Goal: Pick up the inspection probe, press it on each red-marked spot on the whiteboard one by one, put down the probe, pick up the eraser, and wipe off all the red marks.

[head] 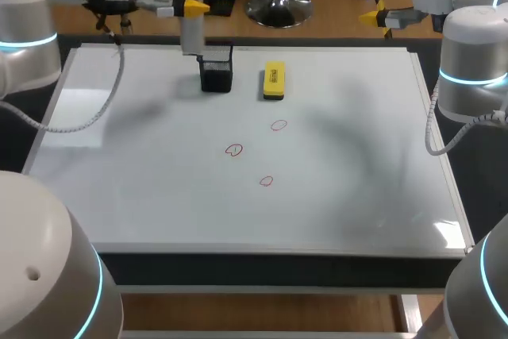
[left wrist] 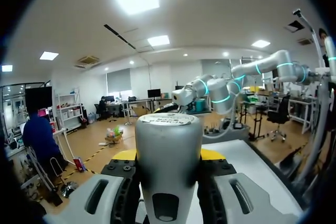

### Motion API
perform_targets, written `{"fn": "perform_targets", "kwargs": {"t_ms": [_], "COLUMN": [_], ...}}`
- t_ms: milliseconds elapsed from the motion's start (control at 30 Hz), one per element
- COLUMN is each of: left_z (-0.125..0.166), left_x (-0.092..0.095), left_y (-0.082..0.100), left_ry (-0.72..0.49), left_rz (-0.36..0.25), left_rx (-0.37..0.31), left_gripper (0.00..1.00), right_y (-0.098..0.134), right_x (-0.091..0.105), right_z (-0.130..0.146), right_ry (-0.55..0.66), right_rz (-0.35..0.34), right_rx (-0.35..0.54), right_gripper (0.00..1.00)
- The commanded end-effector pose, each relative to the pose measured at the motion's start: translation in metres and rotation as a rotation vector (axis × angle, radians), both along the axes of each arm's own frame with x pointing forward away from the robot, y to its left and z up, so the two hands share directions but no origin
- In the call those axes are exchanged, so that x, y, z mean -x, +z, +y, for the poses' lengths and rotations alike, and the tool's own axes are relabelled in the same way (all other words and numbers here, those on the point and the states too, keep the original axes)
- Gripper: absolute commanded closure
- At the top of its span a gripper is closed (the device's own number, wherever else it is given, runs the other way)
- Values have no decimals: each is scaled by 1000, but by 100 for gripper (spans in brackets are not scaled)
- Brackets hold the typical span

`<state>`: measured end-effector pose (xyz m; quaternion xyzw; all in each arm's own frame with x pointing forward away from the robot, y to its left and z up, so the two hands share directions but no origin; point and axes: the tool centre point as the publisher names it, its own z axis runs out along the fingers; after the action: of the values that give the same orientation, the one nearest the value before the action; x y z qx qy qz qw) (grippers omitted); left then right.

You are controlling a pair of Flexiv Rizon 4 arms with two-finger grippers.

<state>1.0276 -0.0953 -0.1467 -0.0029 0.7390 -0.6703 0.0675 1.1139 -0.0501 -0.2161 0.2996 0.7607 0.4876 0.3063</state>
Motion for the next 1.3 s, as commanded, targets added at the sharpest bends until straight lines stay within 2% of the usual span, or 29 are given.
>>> {"fn": "perform_targets", "kwargs": {"t_ms": [33,500,733,1000,1300], "left_z": [11,49,75,110,152], "left_x": [35,86,103,107,97], "left_y": [3,-9,-19,-28,-37], "left_ry": [134,287,350,380,415], "left_rz": [-10,-13,-2,6,27], "left_rx": [-1,29,29,29,10], "left_gripper": [100,100,100,100,100], "right_y": [0,0,0,0,0], "right_x": [0,0,0,0,0], "right_z": [0,0,0,0,0], "right_ry": [0,0,0,0,0], "right_rz": [0,0,0,0,0], "right_rx": [0,0,0,0,0], "right_gripper": [0,0,0,0,0]}}
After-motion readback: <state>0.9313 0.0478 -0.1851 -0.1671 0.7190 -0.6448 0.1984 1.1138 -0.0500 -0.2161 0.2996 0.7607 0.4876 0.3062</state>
